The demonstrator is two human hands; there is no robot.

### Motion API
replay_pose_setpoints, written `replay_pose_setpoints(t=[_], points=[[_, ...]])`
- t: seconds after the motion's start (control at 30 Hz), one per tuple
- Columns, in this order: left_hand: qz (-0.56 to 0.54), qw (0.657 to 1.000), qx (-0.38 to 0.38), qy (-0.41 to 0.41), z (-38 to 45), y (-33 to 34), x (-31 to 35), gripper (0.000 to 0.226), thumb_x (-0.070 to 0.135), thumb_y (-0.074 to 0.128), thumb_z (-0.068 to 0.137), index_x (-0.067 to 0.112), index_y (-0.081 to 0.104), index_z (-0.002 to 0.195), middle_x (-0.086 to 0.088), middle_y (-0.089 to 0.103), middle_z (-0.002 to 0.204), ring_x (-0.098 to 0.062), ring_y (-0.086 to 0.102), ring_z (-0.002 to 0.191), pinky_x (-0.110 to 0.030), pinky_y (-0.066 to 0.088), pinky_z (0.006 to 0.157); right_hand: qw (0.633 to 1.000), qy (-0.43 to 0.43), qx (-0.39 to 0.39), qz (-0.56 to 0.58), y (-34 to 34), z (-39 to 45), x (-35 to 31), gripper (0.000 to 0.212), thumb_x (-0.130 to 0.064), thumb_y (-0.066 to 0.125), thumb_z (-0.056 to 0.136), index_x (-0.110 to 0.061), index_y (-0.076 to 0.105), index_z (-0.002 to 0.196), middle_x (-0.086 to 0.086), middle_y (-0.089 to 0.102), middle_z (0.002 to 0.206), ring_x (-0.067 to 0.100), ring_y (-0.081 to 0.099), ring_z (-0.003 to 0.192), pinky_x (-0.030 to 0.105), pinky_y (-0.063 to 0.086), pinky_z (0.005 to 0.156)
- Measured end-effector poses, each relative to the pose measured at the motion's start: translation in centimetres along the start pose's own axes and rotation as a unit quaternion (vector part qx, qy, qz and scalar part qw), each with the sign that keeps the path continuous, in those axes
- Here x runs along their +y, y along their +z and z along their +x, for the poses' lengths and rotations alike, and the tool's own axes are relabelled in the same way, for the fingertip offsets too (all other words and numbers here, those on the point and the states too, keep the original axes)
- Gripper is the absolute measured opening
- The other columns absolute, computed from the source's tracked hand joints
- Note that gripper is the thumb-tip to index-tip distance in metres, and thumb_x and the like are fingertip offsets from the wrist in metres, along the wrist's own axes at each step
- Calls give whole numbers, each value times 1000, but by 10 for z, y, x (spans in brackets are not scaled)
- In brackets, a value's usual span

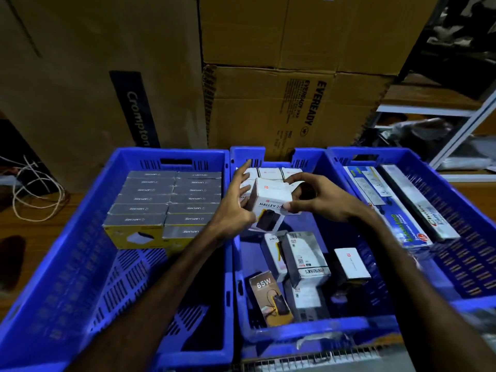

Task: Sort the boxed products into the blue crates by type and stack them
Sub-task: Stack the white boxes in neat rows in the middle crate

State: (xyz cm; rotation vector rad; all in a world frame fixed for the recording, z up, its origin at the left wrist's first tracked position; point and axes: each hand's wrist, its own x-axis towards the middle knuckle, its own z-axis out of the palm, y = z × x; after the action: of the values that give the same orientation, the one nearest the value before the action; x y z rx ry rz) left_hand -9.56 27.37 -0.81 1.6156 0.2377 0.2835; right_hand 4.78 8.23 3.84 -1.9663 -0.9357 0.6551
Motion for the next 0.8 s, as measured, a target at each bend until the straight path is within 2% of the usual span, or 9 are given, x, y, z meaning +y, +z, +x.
replay_pose_setpoints(t=[0.07,0.13,0.17,0.27,0.3,0.43,0.57,0.73,0.8], points=[[-11,999,32,0,1,-3,-1,120,-12,60,55,42,28,156,-1,27,165,-22,33,149,-39,43,113,999,9,10,-46,1,13,13,59,-28,91,76,-17,57,123,2,74,79,15,68,75,38,54,75],[-31,998,58,2,3,-5,-3,116,-10,56,53,43,31,153,0,27,166,-24,32,151,-47,45,114,997,23,19,-74,7,27,24,61,-30,92,74,-20,57,122,-1,74,78,13,68,71,40,56,74],[-46,997,69,3,3,-5,-2,113,-11,54,54,41,33,153,-1,29,164,-25,34,150,-44,48,111,996,27,21,-83,10,34,29,60,-29,91,74,-21,57,122,-1,74,79,13,68,70,40,57,74],[-72,993,94,2,3,-4,3,106,-29,49,65,26,35,155,-8,32,160,-26,43,141,-18,56,86,993,33,25,-107,26,52,39,57,-24,86,75,-26,53,121,2,74,84,20,70,75,41,57,75],[-73,992,98,0,3,-3,5,105,-36,45,68,22,35,155,-9,33,158,-26,46,137,-16,56,83,993,36,27,-110,31,58,42,55,-19,84,76,-27,52,121,5,74,86,21,69,74,41,57,74],[-66,992,111,-10,8,-6,2,100,-38,40,69,23,41,149,-13,37,156,-33,49,137,-38,54,102,990,34,40,-130,46,80,51,57,-14,84,76,-22,53,123,12,73,86,28,68,73,43,57,70],[-45,992,117,-15,11,-7,-3,93,-35,38,73,24,46,145,-11,40,155,-30,53,133,-36,55,92,983,39,50,-172,53,92,56,62,-20,87,76,-17,55,130,11,74,90,32,71,83,42,57,75],[-26,993,117,-13,14,-7,-6,95,-38,35,72,22,47,144,-9,42,153,-29,54,134,-41,53,105,974,49,64,-213,69,98,70,67,-25,88,76,-16,55,133,9,75,106,29,68,98,38,54,86],[-24,992,121,-16,14,-7,-7,94,-39,36,73,21,47,145,-10,42,152,-29,55,132,-39,55,103,971,47,78,-221,76,97,75,69,-24,88,76,-16,52,134,11,74,112,33,68,104,42,54,87]])
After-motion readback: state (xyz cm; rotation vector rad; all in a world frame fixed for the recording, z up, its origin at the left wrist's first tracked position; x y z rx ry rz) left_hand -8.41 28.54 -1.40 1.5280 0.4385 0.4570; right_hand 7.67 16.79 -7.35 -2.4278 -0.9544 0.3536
